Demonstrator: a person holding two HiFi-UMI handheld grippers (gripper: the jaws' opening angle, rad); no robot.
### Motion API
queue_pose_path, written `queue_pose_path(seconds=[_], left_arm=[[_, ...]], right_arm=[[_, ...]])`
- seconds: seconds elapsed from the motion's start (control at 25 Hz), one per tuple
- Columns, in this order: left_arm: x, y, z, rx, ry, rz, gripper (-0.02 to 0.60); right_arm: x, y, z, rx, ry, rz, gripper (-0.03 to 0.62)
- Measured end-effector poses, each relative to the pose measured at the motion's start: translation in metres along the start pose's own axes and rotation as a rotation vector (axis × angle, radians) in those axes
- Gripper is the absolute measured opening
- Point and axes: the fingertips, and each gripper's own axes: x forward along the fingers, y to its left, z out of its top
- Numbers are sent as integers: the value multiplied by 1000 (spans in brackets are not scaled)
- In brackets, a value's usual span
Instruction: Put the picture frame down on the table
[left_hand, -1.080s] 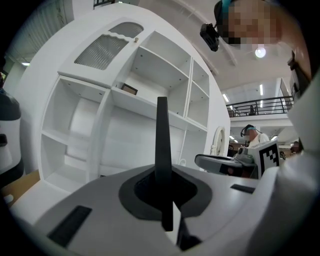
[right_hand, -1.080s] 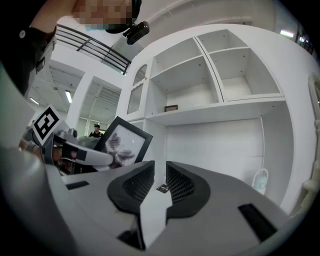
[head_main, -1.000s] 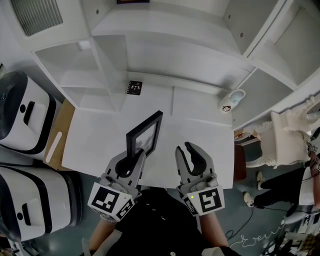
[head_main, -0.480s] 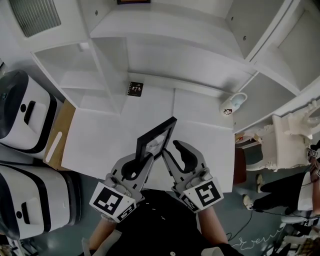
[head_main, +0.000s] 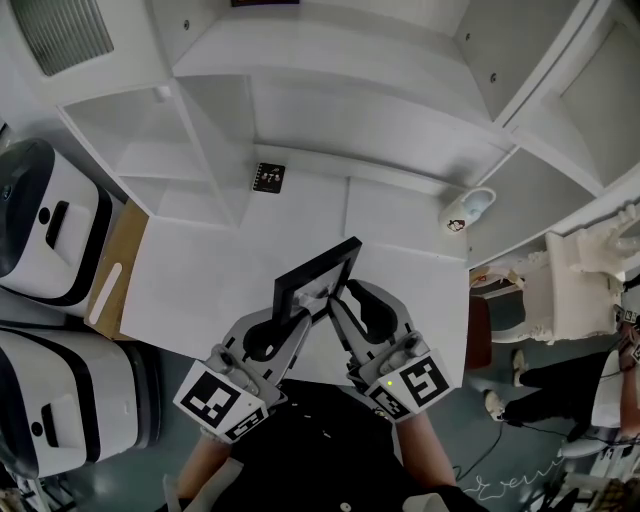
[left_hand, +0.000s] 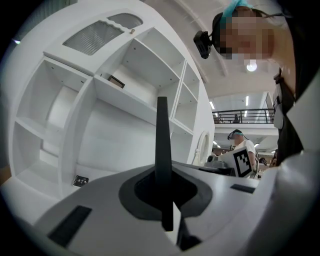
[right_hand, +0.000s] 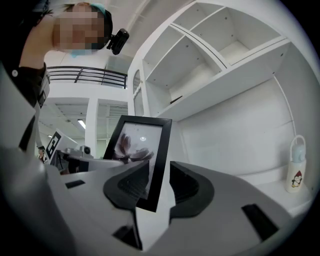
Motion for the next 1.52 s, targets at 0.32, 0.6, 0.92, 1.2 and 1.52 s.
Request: queue_pose_path(seconds=[0.32, 0.6, 0.92, 1.2, 1.52], left_arm=[[3, -1, 0, -12, -8, -29, 12], [7, -1, -5, -20, 8, -21, 12], [7, 3, -10, -18, 35, 45, 25], [17, 20, -16, -10, 55, 138, 99], [14, 31, -23, 49, 98, 239, 126]], right_arm=[[-3, -4, 3, 13, -21, 0, 77], [-4, -8, 2, 42, -8, -35, 69], [-6, -10, -3, 65, 14, -99, 67], [-7, -36, -16, 64, 64, -187, 67], [-7, -49, -27, 59, 106, -268, 67]])
